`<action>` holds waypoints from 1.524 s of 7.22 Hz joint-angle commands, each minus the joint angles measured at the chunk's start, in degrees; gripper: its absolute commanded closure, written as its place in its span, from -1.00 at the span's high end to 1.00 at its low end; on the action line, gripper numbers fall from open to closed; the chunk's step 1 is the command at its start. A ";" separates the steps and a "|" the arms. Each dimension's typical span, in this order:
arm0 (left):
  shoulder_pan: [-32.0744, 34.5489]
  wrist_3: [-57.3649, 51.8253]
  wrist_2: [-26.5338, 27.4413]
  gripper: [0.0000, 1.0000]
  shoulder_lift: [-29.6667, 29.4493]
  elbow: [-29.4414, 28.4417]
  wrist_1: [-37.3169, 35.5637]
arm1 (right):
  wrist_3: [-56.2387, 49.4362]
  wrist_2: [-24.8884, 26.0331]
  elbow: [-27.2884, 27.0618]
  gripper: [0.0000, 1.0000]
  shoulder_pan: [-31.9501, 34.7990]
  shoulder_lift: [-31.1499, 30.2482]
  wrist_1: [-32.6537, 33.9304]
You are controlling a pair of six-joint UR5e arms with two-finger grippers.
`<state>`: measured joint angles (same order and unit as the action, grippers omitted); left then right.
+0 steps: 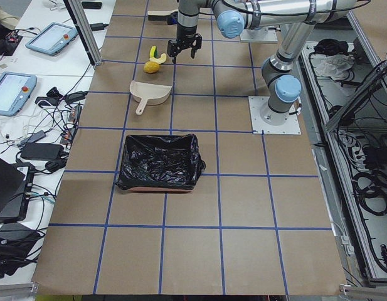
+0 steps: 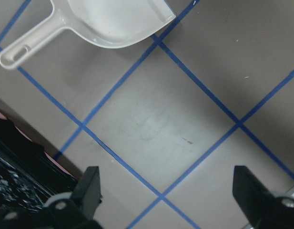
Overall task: Sweep and dump trash into bin
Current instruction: 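Close the right gripper on the brush while the left grasps the dustpan handle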
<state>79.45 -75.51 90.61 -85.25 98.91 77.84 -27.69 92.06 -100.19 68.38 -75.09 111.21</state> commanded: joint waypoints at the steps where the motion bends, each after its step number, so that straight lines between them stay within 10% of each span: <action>1: -1.75 -17.93 -0.87 1.00 -6.91 -1.78 -8.28 | 0.35 0.13 -0.27 1.00 0.00 3.45 1.03; 6: -2.02 -30.23 -2.81 0.94 -24.32 -16.98 -2.60 | 4.21 0.14 -2.38 0.70 0.00 6.19 1.03; 11: -2.99 -28.37 3.69 1.00 -32.17 -17.61 -3.66 | 5.28 -0.04 -1.85 0.20 0.00 6.01 1.46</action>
<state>76.60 -104.08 92.01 -116.03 81.20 74.27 -22.48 92.12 -102.09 68.38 -69.08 112.63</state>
